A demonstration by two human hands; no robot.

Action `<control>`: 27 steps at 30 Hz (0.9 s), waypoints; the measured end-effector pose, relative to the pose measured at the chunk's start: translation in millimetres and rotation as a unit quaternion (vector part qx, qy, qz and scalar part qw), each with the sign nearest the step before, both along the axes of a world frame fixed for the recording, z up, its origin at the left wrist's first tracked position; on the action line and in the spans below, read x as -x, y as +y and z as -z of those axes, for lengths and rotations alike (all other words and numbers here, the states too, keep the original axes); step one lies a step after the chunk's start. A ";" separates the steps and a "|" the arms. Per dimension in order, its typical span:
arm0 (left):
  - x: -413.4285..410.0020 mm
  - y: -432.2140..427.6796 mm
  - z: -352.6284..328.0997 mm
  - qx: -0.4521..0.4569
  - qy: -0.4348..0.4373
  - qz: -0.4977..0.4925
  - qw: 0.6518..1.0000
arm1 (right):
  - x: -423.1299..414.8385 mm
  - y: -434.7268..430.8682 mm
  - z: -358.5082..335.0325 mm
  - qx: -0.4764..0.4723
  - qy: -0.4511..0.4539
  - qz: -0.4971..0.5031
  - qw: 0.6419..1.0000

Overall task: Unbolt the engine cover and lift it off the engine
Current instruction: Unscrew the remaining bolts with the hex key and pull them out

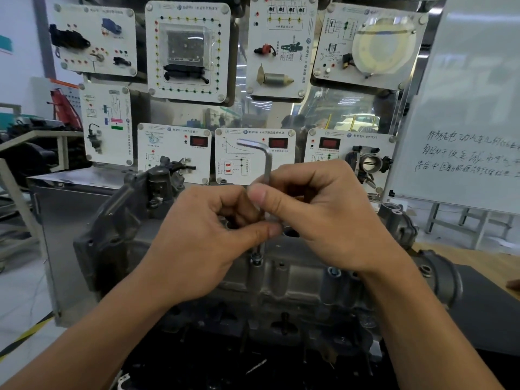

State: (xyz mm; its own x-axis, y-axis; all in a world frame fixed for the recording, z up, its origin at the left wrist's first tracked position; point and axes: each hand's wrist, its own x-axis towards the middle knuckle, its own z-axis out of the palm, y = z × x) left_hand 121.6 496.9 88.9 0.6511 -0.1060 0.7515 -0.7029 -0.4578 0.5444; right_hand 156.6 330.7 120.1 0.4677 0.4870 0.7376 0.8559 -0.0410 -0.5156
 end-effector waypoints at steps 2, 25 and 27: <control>-2.4 -2.4 1.2 0.008 -0.001 -0.007 1.000 | -0.6 2.9 2.2 -0.031 0.014 0.010 0.999; -4.8 4.2 -1.2 -0.016 0.028 0.003 0.999 | -1.7 5.5 4.3 -0.069 0.023 -0.011 0.997; -6.1 3.1 -0.2 -0.018 0.024 -0.001 1.000 | -1.9 5.1 4.6 -0.073 0.023 -0.006 0.997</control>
